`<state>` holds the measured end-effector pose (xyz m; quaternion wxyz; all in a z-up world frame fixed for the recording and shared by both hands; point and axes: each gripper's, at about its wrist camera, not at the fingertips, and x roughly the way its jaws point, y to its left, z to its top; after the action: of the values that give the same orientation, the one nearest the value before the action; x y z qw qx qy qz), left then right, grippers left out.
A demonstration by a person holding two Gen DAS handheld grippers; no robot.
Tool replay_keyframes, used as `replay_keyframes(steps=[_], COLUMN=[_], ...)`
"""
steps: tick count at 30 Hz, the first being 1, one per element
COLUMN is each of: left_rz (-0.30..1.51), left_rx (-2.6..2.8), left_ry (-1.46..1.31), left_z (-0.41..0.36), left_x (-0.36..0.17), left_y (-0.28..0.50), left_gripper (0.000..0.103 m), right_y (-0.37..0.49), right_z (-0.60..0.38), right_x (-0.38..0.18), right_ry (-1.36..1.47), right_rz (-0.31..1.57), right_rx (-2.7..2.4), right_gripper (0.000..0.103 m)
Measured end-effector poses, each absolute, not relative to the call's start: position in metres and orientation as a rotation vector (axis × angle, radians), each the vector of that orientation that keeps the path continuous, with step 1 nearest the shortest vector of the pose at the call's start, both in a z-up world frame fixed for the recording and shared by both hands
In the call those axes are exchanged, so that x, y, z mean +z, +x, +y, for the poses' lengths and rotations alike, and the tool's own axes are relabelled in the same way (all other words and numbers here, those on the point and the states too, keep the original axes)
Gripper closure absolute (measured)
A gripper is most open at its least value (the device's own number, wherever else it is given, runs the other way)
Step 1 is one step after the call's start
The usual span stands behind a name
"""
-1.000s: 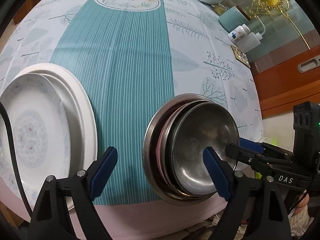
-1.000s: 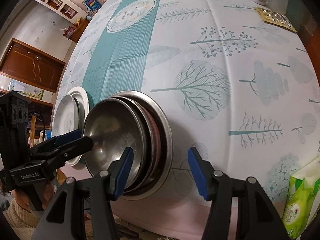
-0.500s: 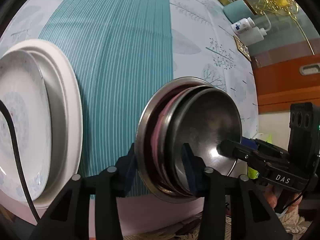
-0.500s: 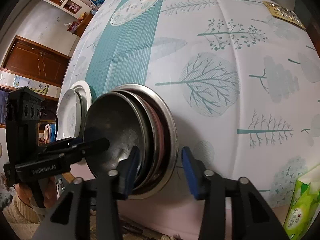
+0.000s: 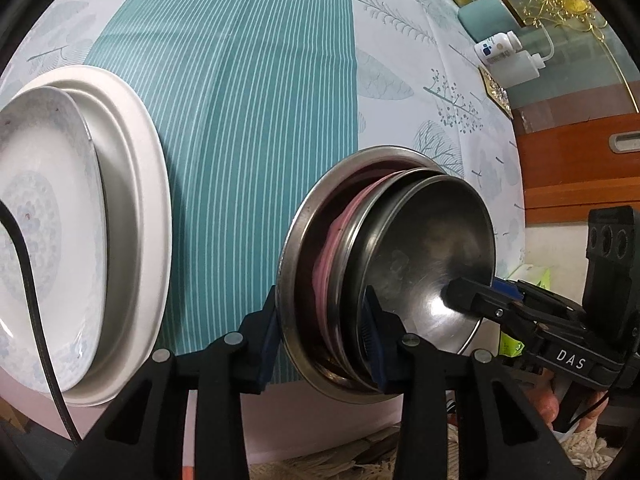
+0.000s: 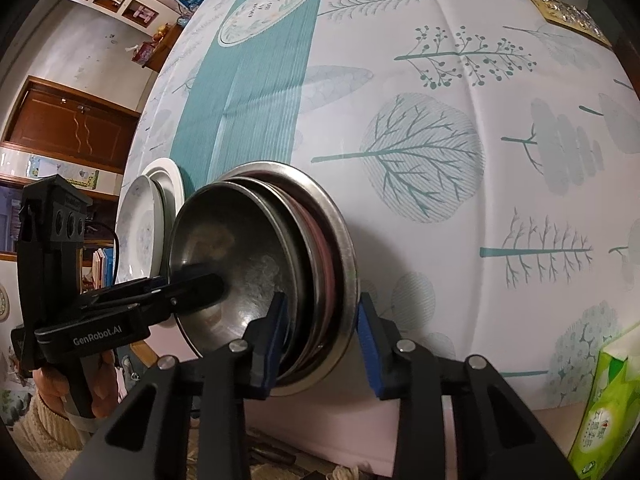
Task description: Organize plates and bowls
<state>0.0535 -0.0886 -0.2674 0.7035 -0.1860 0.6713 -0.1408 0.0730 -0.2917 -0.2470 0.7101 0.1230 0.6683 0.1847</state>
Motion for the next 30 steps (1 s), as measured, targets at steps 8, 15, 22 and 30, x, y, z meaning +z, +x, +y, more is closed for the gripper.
replay_keyframes(steps=[8, 15, 22, 30], left_rz=[1.466, 1.418, 1.384, 1.347], left_rx=[-0.309, -0.304, -0.264, -0.221], left_ry=[-0.395, -0.397, -0.403, -0.423], left_z=[-0.085, -0.079, -0.068, -0.035], left_x=[-0.254, -0.230, -0.209, -0.192], left_y=[0.048, 0.035, 0.001, -0.029], left_gripper=[0.067, 0.067, 0.066, 0.066], right_y=[0.070, 0.062, 0.046, 0.028], right_z=[-0.287, -0.282, -0.273, -0.247], right_x=[-0.238, -0.217, -0.199, -0.184], right_ry=[0.261, 0.225, 0.201, 0.177], right_rz=[1.474, 1.448, 1.419, 1.406], right_rx=[0.405, 0.404, 0.433, 0.493], right_gripper=[0.070, 0.071, 0.071, 0.072])
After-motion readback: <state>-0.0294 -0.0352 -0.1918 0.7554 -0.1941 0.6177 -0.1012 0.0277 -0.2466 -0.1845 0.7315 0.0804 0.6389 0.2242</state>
